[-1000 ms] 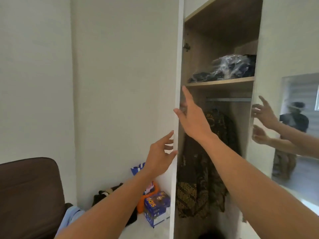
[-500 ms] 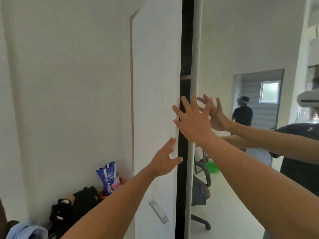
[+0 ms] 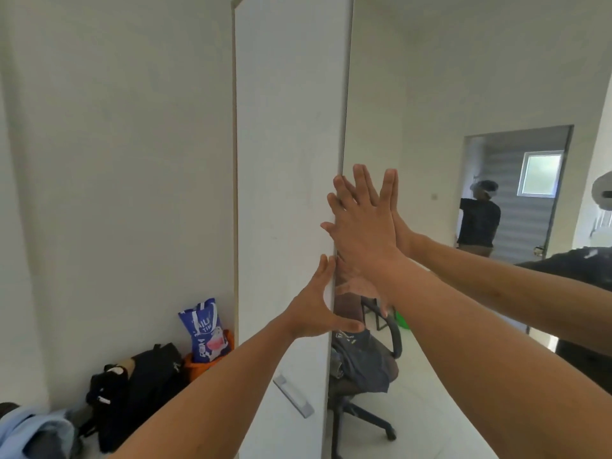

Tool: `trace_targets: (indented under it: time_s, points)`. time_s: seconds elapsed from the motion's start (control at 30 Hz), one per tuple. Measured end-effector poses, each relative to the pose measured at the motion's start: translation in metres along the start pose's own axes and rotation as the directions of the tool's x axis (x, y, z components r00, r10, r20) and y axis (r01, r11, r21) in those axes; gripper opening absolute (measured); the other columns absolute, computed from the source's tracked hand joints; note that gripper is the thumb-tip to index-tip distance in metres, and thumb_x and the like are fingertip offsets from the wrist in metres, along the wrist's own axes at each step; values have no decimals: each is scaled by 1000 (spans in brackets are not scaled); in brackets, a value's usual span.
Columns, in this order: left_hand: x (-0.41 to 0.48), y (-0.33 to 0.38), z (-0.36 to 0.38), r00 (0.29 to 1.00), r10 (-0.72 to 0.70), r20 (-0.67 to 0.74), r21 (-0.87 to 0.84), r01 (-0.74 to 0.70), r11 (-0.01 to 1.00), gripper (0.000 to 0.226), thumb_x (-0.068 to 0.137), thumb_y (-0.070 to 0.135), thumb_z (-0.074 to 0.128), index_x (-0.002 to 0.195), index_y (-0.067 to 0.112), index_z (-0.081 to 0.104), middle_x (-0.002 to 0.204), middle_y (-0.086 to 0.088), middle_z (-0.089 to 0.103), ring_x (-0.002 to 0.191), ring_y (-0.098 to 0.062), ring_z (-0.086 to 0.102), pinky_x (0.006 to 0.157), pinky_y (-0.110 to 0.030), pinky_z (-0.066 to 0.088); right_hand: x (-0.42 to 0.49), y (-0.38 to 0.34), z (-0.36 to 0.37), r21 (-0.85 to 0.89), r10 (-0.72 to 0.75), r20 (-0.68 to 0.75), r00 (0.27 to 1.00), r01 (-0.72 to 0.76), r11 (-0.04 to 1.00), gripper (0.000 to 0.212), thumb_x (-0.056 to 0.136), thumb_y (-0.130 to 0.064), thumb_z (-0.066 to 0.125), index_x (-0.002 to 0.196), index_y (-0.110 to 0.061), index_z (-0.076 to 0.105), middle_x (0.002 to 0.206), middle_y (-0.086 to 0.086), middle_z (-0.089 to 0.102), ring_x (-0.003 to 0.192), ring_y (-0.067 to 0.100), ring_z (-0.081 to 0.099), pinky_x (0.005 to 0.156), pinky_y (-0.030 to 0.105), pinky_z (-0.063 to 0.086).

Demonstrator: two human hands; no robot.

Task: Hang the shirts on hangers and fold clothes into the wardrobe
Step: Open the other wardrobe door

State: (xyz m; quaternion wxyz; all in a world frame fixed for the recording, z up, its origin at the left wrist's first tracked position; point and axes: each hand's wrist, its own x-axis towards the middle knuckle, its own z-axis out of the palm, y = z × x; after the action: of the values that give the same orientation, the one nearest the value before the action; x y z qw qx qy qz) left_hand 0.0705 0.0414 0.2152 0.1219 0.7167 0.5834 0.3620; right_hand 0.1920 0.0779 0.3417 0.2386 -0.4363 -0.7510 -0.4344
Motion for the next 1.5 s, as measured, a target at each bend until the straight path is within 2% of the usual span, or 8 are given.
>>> trace_targets:
  time_s: [0.27,0.5,0.67,0.77,0.97,1.3,1.43,1.5]
  points:
    - [-24,31,-33,998,-67,-14,107,68,992,113,75,56,78,158,33,5,167,6,4,153,-21,12,122,-44,20,-10,3,-24,159,-24,57,998,14,987,55,104,-49,29,152,-24,36,167,9,9,154,34,-6,104,64,-31]
    - [-59,47,-27,999,-35,-42,196,43,980,99,76,58,76,155,32,22,164,4,22,147,-21,28,117,-47,33,-67,15,-57,551,58,96,994,-102,828,50,105,-43,32,153,-28,32,162,2,28,151,25,20,123,57,5]
    - [-82,74,-11,1000,-11,27,199,5,980,89,78,52,78,151,29,32,159,2,32,140,-24,40,112,-42,41,-133,32,-80,674,207,162,965,-261,691,47,103,-43,37,144,-22,44,151,6,44,134,29,48,107,55,42]
    - [-97,102,10,994,39,101,155,-54,986,84,79,46,79,149,26,37,153,1,41,133,-26,48,107,-39,45,-191,49,-94,655,269,214,939,-342,673,50,101,-47,32,138,-19,52,145,5,50,129,25,51,104,49,47]
    - [-126,146,67,954,195,229,74,-217,973,73,78,51,77,141,27,49,135,5,57,121,-21,57,105,-38,46,-318,85,-131,582,460,347,817,-572,577,39,105,-37,41,140,-21,48,141,3,52,126,21,52,103,25,36]
    - [-208,203,191,866,355,352,-304,-253,919,82,83,42,77,151,25,34,147,2,49,129,-19,51,105,-33,45,-529,79,-149,280,608,625,490,-867,412,41,104,-35,46,142,-19,50,140,3,55,126,17,53,100,23,36]
    - [-225,215,227,865,382,325,-483,-195,853,78,87,32,75,150,31,29,135,11,54,115,-5,52,89,-4,39,-574,58,-137,218,547,748,376,-917,333,47,105,-35,44,150,-22,40,146,2,50,131,16,50,103,22,34]
    - [-223,218,242,889,350,294,-540,-148,829,75,91,34,71,151,33,27,133,12,55,114,-5,54,97,-16,44,-582,48,-128,224,526,769,364,-923,312,53,105,-37,42,155,-24,28,153,1,43,137,16,45,108,25,33]
